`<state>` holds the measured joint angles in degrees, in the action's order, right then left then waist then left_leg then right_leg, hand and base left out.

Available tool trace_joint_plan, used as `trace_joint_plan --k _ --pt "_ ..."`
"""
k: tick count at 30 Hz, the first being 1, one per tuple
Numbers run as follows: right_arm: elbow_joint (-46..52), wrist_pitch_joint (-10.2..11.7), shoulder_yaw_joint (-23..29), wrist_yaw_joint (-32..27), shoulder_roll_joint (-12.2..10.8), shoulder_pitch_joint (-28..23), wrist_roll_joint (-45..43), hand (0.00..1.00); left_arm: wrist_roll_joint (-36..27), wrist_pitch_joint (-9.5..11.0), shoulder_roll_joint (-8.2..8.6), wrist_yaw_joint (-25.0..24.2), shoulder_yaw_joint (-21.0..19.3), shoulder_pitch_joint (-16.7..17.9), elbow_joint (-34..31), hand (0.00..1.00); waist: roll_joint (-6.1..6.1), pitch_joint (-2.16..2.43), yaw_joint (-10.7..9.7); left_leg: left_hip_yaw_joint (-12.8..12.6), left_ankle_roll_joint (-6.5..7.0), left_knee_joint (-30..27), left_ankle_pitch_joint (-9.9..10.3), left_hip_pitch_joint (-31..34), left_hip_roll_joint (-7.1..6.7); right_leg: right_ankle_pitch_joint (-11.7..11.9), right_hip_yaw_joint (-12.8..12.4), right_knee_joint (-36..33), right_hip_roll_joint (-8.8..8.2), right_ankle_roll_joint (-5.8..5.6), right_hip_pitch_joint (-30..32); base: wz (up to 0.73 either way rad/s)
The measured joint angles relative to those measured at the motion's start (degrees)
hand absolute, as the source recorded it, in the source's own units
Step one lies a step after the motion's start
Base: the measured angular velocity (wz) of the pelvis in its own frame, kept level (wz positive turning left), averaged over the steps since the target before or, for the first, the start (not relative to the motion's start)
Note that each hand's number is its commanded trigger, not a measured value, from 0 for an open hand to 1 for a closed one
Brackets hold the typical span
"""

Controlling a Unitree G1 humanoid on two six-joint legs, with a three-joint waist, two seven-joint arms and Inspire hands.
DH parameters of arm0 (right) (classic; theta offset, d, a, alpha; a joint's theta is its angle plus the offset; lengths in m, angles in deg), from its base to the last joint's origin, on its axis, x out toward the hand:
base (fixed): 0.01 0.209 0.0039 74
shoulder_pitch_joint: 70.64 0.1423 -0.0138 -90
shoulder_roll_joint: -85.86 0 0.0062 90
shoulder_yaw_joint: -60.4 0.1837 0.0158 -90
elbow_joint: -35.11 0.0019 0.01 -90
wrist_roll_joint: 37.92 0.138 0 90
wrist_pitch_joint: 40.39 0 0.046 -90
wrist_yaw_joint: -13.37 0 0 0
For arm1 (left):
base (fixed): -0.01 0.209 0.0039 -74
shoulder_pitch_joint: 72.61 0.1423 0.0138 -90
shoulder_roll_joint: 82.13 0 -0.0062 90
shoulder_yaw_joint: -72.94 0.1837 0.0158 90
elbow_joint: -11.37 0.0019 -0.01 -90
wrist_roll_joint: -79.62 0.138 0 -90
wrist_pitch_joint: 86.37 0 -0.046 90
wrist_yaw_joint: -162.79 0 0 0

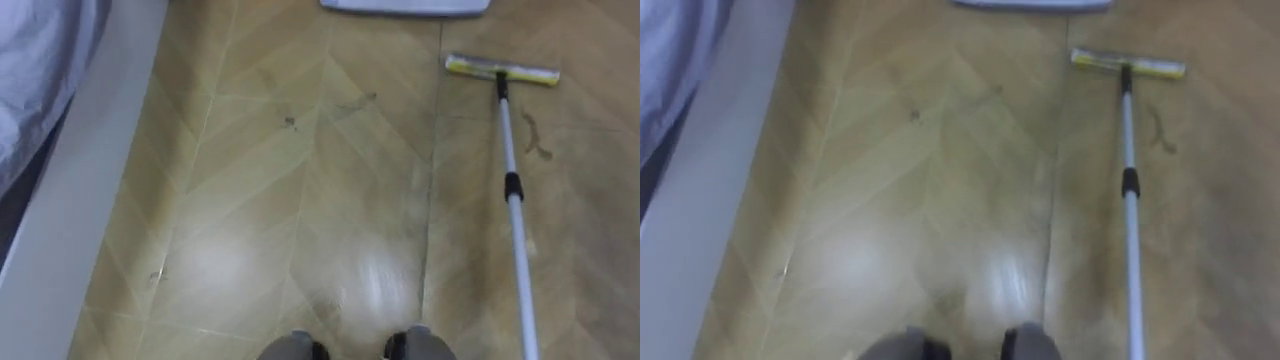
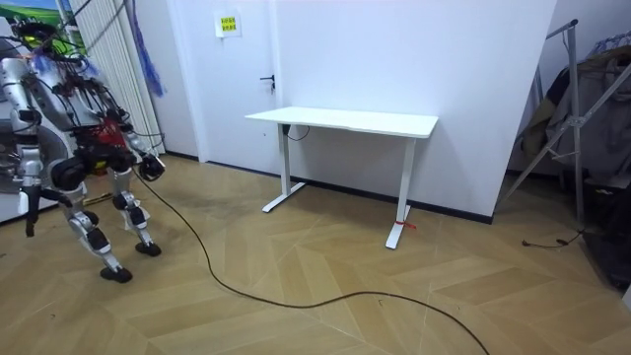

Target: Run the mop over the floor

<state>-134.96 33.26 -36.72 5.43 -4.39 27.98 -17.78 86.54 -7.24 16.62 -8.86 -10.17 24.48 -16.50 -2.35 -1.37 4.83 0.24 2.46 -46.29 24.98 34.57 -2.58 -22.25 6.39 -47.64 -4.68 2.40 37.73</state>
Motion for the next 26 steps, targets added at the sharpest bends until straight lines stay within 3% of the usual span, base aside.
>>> trace_joint_plan --k 3,7,10,12,15,20,23,26 --pt "0.1 1.3 0.0 0.9 0.2 2.2 1.0 1.0 0.0 -0.5 -1.04 0.2 0.0 0.1 0.2 0.0 0.79 0.1 0.5 1.9 -0.64 4.1 -1.4 -4.2 0.27 0.9 2.2 4.6 0.74 0.27 -5.4 0.34" --pt "0.0 1.8 0.2 3.3 -0.1 1.4 2.1 1.0 0.4 -1.3 -1.68 0.1 -0.1 1.0 0.0 0.0 1.3 0.17 0.0 2.1 -1.13 10.4 -3.5 -10.6 0.94 2.0 4.6 11.0 0.58 0.37 -13.0 0.37" --pt "0.0 3.1 0.8 4.7 -0.3 -2.4 2.7 1.0 2.0 -1.6 -1.7 0.0 -0.4 1.8 -0.3 0.0 1.91 0.21 -0.9 1.0 -1.17 16.5 -6.1 -16.8 1.24 3.4 5.5 17.2 0.86 0.01 -19.6 0.39" --pt "0.0 3.4 1.1 5.4 -1.1 -5.1 2.7 1.0 4.5 -1.7 -1.68 -0.2 -2.5 2.5 -0.2 0.0 3.29 0.35 -1.2 -1.5 -1.3 21.1 -7.1 -21.8 1.67 3.7 5.2 20.5 1.15 0.0 -23.8 0.06" --pt "0.0 4.0 1.3 6.1 -1.6 -8.7 -1.1 1.0 6.2 -1.8 -1.61 -0.1 -4.6 3.8 -0.3 0.0 4.23 0.76 -1.4 -2.2 -1.45 24.3 -7.3 -27.1 1.96 3.8 4.7 23.3 1.94 0.01 -28.3 -0.18" --pt "0.0 3.2 1.6 5.7 -2.3 -13.4 -6.9 1.0 7.0 -2.6 -1.34 -0.4 -7.1 6.2 -0.5 0.0 4.55 1.01 -2.4 -2.5 -1.45 27.4 -7.2 -34.6 2.14 3.9 3.0 26.6 2.59 -0.02 -36.1 -0.27" --pt "0.0 2.4 1.6 5.6 -3.1 -14.5 -9.6 1.0 7.8 -3.1 -1.25 -1.6 -9.0 7.0 -0.3 0.0 4.23 1.66 -3.2 -2.5 -1.45 29.6 -7.3 -38.1 2.19 4.0 3.2 28.2 2.86 -0.15 -38.9 -0.19" --pt "0.0 1.9 1.6 6.2 -3.6 -14.5 -9.9 1.0 8.9 -3.1 -1.24 -2.9 -9.0 6.8 -0.3 0.0 4.1 1.64 -3.6 -2.5 -1.46 31.1 -7.3 -40.2 2.19 4.0 3.1 28.4 3.09 -0.15 -40.0 -0.1"
